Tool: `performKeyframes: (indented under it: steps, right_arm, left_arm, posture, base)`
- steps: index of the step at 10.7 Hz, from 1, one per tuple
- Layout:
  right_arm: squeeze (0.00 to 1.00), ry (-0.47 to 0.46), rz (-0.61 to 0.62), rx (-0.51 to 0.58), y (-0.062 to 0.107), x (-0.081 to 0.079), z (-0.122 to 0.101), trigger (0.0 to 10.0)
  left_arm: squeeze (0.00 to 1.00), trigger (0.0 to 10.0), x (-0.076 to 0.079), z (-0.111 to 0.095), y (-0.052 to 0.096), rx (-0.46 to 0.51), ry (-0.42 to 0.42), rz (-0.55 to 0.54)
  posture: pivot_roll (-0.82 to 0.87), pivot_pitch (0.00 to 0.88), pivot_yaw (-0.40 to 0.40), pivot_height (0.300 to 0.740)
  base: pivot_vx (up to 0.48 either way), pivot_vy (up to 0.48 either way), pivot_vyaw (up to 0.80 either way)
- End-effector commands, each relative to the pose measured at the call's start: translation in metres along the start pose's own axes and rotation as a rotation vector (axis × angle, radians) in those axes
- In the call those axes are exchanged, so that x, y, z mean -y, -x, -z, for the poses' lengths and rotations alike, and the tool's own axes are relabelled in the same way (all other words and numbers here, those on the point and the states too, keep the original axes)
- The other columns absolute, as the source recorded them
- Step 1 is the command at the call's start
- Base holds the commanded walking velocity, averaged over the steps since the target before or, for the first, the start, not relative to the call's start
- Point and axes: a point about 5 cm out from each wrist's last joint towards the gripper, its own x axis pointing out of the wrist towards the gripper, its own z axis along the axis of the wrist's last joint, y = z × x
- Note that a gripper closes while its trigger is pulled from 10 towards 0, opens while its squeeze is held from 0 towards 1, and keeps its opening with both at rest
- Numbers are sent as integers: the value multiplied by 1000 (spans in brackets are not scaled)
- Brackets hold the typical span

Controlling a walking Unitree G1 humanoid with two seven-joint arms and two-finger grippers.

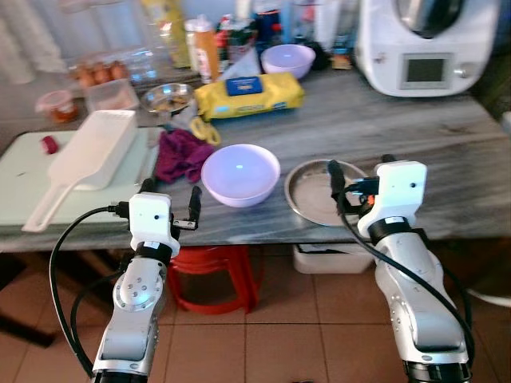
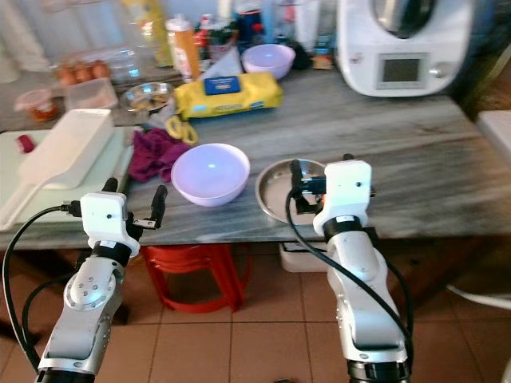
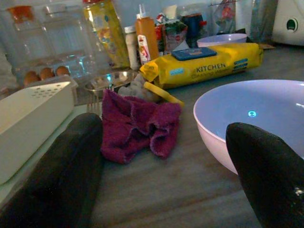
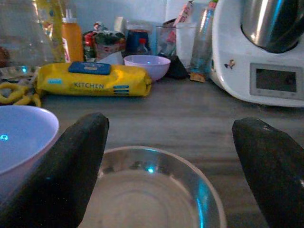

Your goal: Setting the table

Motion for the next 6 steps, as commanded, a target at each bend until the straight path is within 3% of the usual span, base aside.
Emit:
performKeyframes:
  steps: [1,3,6]
  right_arm:
    - [0,4,6,24,2,0,-6,10000]
    - [0,3,6,50,1,0,-10,10000]
    - [0,-68,50,5,0,3,-3,10000]
  left_arm:
    - [0,10000,-3,2,-1,-14,-9,-22]
    - [0,10000,-4,1,-2,-17,-36,-30]
    - [0,10000,-2,0,-2,-17,-44,-21]
  posture:
    - [-165,55,70,740]
    - [-162,59,73,740]
    - [-156,60,76,740]
  base:
    - [0,0,-700]
    - [0,0,0]
    - [0,0,0]
